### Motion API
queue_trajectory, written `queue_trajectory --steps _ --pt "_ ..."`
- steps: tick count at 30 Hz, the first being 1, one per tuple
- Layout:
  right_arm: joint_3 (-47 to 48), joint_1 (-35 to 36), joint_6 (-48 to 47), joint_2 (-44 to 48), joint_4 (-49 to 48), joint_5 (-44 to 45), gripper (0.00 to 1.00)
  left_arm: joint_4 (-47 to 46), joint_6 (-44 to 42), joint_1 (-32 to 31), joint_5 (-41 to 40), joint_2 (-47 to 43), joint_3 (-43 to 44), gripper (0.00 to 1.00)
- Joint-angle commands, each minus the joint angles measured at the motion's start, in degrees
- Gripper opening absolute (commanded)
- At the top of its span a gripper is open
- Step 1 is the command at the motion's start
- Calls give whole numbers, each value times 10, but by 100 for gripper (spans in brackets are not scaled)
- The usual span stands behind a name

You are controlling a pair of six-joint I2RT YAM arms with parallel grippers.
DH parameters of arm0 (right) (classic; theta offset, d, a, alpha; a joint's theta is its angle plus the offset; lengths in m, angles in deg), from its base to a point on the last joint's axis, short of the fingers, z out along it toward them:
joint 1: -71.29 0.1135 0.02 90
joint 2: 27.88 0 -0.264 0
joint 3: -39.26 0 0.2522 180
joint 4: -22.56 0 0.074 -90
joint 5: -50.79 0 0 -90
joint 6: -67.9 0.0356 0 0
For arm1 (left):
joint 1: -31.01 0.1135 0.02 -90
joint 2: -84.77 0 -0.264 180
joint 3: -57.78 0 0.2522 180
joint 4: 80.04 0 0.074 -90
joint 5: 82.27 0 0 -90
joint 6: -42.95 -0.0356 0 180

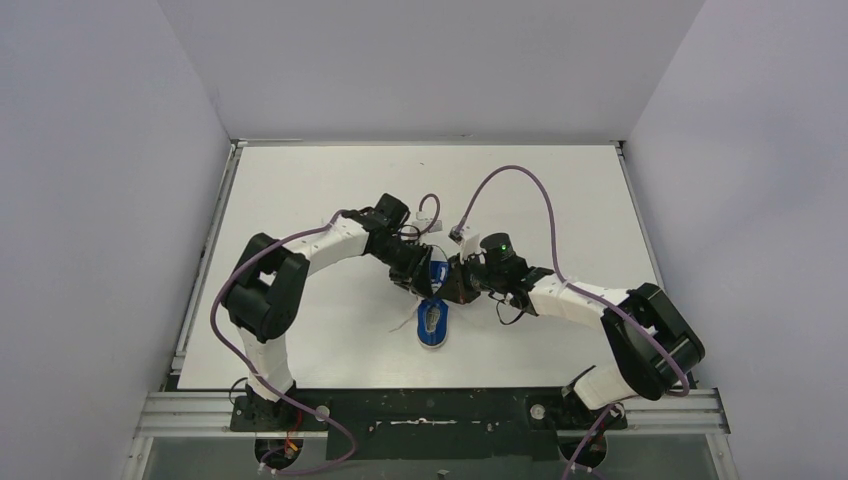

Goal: Tie the shoes

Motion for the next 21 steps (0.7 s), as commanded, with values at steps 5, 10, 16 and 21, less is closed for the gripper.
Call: queue_trajectory --steps 5,10,16,21 --pt "23 0 7 32 2 17 8 16 -29 -5 -22 -16 33 9" --pt "34 -17 -1 67 37 42 23 7 -27 -4 -23 -24 33 3" --pt "66 -19 -13 25 33 28 33 2 -23 -4 -19 -24 37 2" --pt "84 -19 -17 -7 21 28 34 -2 -19 -3 -16 -25 36 2"
